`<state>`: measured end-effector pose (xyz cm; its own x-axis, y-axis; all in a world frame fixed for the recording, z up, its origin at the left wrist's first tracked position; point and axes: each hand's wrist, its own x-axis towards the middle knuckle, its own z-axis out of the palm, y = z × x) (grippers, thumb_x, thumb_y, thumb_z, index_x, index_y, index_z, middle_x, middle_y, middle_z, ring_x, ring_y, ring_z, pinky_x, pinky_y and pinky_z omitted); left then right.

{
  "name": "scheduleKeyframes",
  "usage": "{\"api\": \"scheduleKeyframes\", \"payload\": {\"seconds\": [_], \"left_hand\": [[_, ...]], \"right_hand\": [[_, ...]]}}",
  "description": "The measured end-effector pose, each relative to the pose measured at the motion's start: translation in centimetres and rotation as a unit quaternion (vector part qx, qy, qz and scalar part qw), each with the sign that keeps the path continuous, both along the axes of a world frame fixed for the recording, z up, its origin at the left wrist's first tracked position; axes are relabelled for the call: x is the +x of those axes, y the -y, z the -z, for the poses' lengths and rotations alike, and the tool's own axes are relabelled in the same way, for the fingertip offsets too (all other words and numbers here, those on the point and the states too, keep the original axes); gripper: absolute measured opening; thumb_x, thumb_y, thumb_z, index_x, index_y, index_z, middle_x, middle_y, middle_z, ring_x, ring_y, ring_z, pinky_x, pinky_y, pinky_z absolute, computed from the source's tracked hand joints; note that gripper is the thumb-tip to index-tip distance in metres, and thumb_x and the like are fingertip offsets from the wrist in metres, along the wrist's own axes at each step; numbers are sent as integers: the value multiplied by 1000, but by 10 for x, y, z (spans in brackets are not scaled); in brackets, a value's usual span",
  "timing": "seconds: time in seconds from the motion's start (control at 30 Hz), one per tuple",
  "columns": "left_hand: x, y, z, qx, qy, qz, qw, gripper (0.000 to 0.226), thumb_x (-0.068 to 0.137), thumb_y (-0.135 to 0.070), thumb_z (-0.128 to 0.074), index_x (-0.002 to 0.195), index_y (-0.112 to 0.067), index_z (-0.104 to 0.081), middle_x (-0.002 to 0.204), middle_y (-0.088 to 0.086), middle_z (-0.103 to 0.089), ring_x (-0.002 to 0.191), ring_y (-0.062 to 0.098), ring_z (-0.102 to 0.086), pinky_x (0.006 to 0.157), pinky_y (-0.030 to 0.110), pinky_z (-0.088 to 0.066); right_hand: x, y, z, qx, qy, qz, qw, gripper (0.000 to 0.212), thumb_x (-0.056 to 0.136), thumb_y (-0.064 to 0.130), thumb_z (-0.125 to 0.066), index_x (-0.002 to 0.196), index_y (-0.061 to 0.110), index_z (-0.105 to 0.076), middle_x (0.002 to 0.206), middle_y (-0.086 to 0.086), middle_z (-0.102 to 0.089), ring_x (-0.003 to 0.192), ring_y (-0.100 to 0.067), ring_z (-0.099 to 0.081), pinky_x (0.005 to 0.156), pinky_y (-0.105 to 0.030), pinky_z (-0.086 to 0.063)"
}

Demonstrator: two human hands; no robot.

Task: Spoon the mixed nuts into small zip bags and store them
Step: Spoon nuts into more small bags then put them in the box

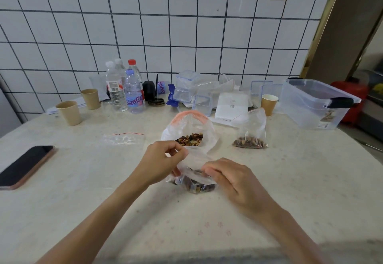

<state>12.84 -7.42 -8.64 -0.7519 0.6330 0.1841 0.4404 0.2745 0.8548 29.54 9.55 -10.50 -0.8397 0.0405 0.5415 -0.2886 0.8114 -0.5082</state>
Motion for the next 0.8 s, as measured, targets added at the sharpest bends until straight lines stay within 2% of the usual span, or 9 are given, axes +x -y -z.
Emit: {"api": "scheduleKeyframes", "payload": {"seconds": [0.07, 0.13, 0.2, 0.27, 0.37, 0.5, 0.57, 0.67, 0.8], "left_hand": [[-2, 3, 1, -4, 3, -3, 1000, 18, 97, -29, -69, 85, -18, -77, 81, 5, -74, 57, 22, -74, 61, 28, -61], [-5, 6, 5, -20, -13, -12, 1000, 18, 97, -31, -69, 85, -20, -77, 73, 3, -74, 57, 21, -73, 61, 26, -59], [-9, 10, 9, -34, -28, -17, 999, 19, 97, -32, -69, 84, -20, -76, 66, 2, -72, 56, 18, -71, 61, 28, -58], [-12, 14, 12, -43, -37, -13, 998, 22, 97, -37, -69, 83, -22, -76, 64, 0, -71, 53, 14, -69, 60, 27, -56], [-16, 17, 11, -38, -37, -10, 999, 27, 94, -49, -68, 77, -29, -75, 64, -2, -70, 54, 13, -70, 59, 27, -55], [-30, 13, 3, -23, -25, -44, 998, 29, 92, -53, -69, 77, -29, -75, 70, -3, -71, 57, 16, -71, 62, 39, -58], [-40, 6, 0, -22, -43, -64, 997, 26, 92, -52, -69, 81, -30, -75, 70, -4, -70, 57, 13, -71, 62, 39, -58], [-57, -9, 0, -24, -118, -131, 984, 23, 89, -53, -71, 91, -31, -70, 73, -9, -65, 64, 8, -63, 59, 26, -46], [-75, -33, 5, -82, -206, -188, 957, 56, 87, -65, -67, 127, -27, -56, 114, -6, -58, 90, 11, -60, 75, 32, -53]], "right_hand": [[0, -1, 2, 63, -24, -9, 998, 28, 110, 34, -45, 114, 20, -68, 94, 9, -68, 88, -14, -63, 73, -37, -52], [1, -2, 4, 34, -37, -4, 999, 29, 110, 36, -44, 113, 21, -68, 96, 10, -69, 89, -14, -66, 73, -37, -53], [0, -3, 4, -87, -35, 20, 995, 29, 108, 40, -45, 110, 25, -70, 97, 12, -74, 87, -14, -71, 74, -34, -56], [-4, -5, 2, -225, -47, 47, 972, 26, 106, 36, -48, 104, 24, -72, 93, 6, -78, 84, -16, -74, 71, -29, -58], [-16, -12, -1, -386, -62, 78, 917, 28, 109, 23, -49, 96, 11, -71, 83, -10, -78, 81, -24, -77, 61, -31, -60], [-32, -26, -5, -541, -25, 97, 835, 33, 109, 22, -47, 94, 3, -69, 82, -24, -76, 76, -35, -76, 52, -31, -58], [-42, -33, -4, -554, -16, 109, 825, 34, 109, 24, -47, 94, 4, -70, 84, -22, -77, 76, -34, -77, 51, -31, -58], [-59, -42, -6, -529, -17, 134, 838, 33, 110, 25, -46, 96, 5, -68, 82, -16, -78, 75, -30, -77, 50, -31, -58], [-78, -51, -6, -384, -25, 180, 905, 32, 111, 29, -43, 96, 13, -66, 81, 0, -80, 75, -17, -77, 55, -35, -58]]}}
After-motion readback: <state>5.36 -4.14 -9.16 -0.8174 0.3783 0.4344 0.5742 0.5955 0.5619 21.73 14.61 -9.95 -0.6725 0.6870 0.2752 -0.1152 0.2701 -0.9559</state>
